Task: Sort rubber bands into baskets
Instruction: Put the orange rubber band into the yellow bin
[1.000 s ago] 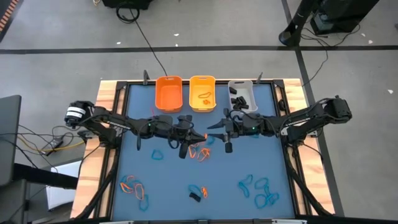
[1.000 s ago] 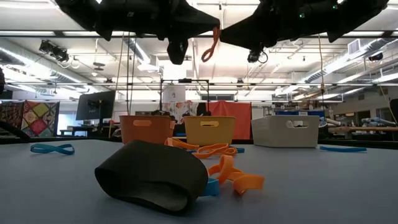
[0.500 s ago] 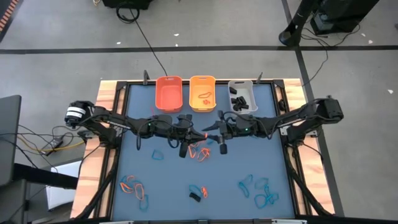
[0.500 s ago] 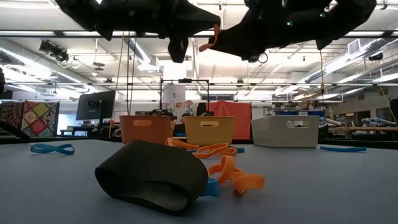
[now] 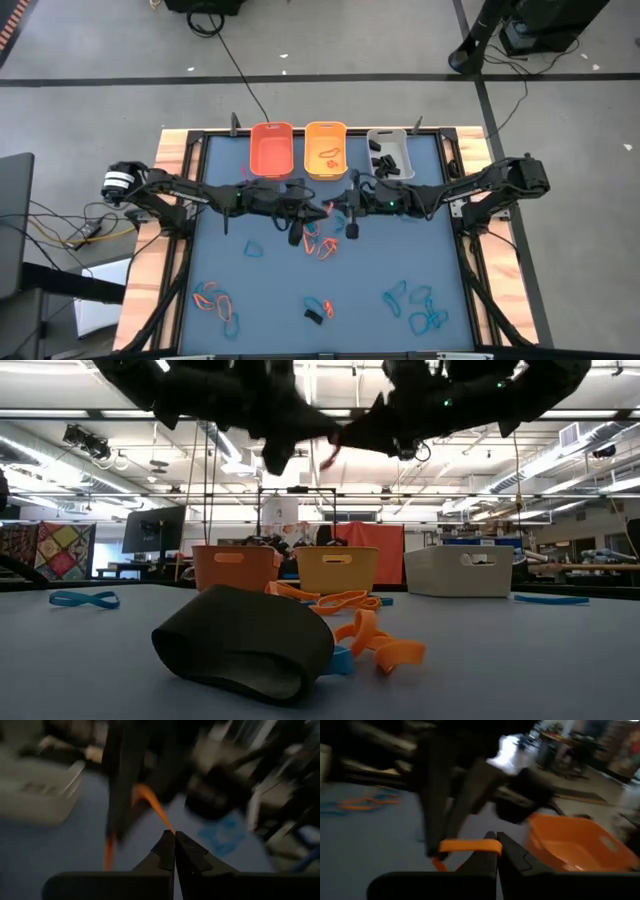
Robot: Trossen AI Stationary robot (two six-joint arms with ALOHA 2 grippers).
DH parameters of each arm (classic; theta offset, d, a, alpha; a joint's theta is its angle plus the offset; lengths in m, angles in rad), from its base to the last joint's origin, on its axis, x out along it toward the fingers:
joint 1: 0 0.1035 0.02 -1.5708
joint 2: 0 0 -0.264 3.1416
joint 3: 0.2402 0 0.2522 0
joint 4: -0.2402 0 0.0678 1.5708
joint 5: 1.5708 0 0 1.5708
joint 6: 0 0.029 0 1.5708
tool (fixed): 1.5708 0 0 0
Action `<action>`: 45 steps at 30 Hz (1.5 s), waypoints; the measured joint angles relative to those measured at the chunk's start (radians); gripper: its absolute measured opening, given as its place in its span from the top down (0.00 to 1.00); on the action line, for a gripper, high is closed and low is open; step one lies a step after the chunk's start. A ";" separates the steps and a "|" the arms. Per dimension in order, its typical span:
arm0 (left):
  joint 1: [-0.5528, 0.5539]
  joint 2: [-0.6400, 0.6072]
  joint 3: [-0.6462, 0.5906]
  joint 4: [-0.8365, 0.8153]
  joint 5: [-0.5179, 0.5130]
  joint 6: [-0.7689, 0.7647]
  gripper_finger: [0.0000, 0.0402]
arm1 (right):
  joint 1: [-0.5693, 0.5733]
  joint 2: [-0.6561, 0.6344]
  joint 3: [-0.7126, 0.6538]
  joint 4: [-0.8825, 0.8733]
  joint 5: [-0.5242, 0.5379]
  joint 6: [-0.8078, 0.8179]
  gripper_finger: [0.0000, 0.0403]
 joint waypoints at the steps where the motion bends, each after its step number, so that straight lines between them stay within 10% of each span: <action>1: 0.014 -0.002 0.000 -0.038 -0.006 0.002 0.95 | -0.019 -0.001 0.010 -0.028 0.004 -0.002 0.98; 22: 0.109 -0.010 -0.126 -0.259 -0.164 -0.088 0.75 | -0.421 0.288 0.232 -0.163 -0.082 0.082 0.97; 45: -0.028 -0.009 -0.226 -0.129 -0.290 -0.242 0.75 | -0.480 0.252 0.302 -0.393 -0.003 0.133 0.26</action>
